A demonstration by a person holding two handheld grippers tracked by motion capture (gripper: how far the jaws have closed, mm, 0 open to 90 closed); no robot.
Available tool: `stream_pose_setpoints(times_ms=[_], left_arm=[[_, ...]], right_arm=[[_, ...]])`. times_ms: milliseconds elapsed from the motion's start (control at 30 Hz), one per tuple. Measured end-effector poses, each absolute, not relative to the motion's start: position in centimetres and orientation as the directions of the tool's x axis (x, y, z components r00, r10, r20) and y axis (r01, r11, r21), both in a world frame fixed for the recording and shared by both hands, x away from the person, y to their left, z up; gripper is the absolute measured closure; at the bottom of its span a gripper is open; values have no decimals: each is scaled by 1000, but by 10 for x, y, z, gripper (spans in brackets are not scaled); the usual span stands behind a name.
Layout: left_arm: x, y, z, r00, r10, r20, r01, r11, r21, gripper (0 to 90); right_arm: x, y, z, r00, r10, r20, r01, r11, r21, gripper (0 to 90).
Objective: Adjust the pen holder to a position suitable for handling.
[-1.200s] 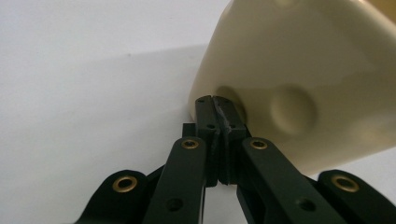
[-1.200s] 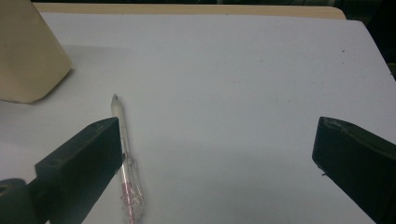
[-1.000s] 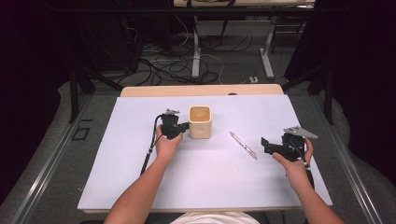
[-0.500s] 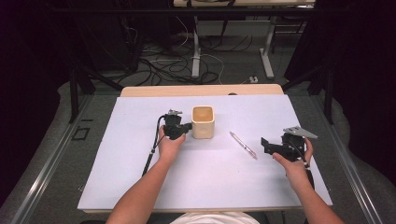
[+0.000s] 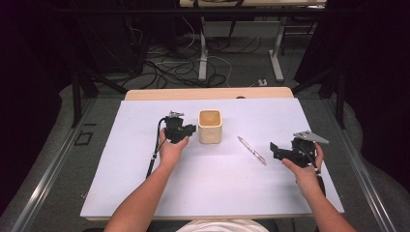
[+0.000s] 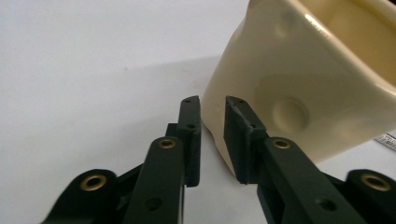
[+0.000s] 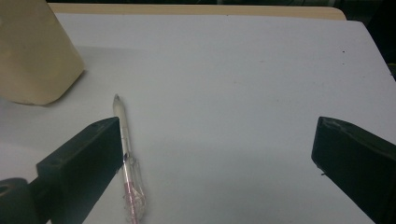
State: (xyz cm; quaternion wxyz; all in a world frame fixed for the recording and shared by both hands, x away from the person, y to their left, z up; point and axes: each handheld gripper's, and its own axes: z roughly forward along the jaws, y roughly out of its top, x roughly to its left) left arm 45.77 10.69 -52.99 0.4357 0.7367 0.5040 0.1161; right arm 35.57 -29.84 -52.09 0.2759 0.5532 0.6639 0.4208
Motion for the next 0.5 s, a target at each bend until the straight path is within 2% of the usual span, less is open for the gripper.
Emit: stream_pose_setpoints(times_ms=[67, 500], left_arm=[[456, 107, -527, 461, 849, -258, 639, -116, 761, 694], [438, 112, -504, 484, 850, -206, 573, -131, 809, 505]], right_arm=[[356, -298, -520, -239, 966, 94, 498, 39, 866, 17], [355, -296, -518, -240, 966, 101, 490, 30, 871, 0]])
